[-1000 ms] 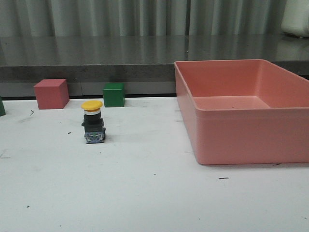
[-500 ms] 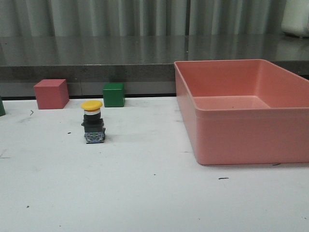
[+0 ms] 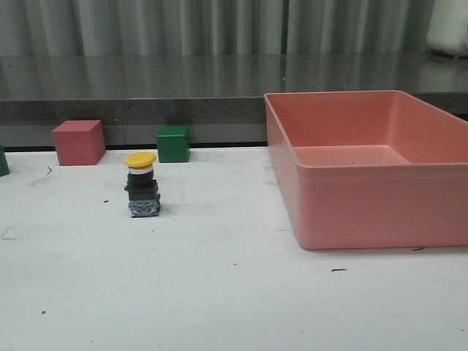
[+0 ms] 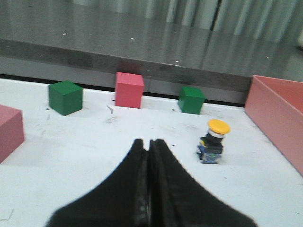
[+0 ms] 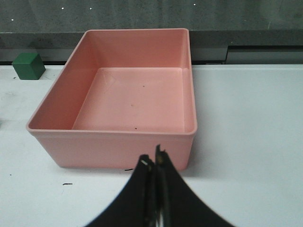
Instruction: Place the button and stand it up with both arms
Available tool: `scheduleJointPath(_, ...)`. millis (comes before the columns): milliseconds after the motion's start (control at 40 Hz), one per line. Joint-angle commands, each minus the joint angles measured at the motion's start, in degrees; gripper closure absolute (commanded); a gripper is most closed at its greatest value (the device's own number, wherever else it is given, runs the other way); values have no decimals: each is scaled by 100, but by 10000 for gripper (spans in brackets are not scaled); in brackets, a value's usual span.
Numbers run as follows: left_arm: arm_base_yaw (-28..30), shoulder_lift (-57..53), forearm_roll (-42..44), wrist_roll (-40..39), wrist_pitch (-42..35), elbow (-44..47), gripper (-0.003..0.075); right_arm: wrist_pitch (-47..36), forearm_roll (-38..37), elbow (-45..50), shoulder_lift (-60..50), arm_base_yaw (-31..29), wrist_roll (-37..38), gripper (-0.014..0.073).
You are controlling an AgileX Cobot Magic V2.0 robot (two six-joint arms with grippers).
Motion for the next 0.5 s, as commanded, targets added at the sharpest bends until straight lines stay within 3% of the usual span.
scheduleJointPath(0,374,-141,-97,-45,-1040,300,740,-453,-96,-137,39,-37,-42,662)
scheduleJointPath(100,688,-141,111,-45,-1058,516,740,-453,-96,-137,39,-37,-42,662)
scheduleJointPath(475,700,-141,426,-45,-1152,516,740,-453,-96,-137,39,-37,-42,662)
